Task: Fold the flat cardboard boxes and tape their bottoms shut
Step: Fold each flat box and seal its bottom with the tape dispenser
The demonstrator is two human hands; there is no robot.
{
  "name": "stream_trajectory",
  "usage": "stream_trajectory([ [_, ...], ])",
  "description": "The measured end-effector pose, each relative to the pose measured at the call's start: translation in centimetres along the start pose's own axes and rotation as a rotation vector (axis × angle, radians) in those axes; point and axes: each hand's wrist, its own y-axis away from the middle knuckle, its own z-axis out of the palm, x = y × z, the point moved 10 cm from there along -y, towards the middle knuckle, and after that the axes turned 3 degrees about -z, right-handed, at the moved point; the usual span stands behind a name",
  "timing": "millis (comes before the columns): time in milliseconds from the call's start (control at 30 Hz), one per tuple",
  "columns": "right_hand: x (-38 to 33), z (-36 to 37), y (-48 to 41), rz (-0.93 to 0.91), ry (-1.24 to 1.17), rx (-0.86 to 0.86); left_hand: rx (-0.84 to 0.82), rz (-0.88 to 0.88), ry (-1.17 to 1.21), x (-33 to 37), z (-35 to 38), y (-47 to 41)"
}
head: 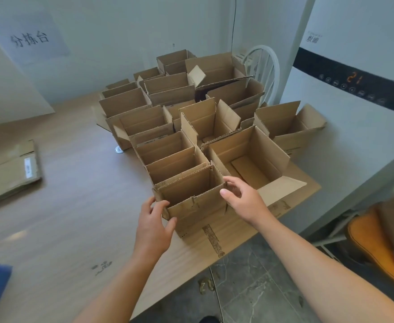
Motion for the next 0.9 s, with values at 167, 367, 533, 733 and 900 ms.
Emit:
stream_trajectory([
  [167,0.4,1.1,0.5,0.150,-0.202,0.081,-0.018,-0.084,0.223,-1.0,-0.3,0.9],
  [367,-1.2,0.4,4.1,0.124,-0.334,0.196,0.069,0.017,0.338,0.5,-3.6,3.9],
  [533,-4.2,-4.4,8.9,0.037,-0.390,0.378,0.085,0.173,0.383,5.6,-6.1,6.3],
  [733,-6.2,-13.4,12.9,-0.019,-0.466,0.554,0.058,0.341,0.398,15.6,-6.1,7.9],
  [900,-5.8,-22.3,13.3,-0.112,-0.470,0.626,0.048,0.426,0.416,23.9,-3.7,7.7],
])
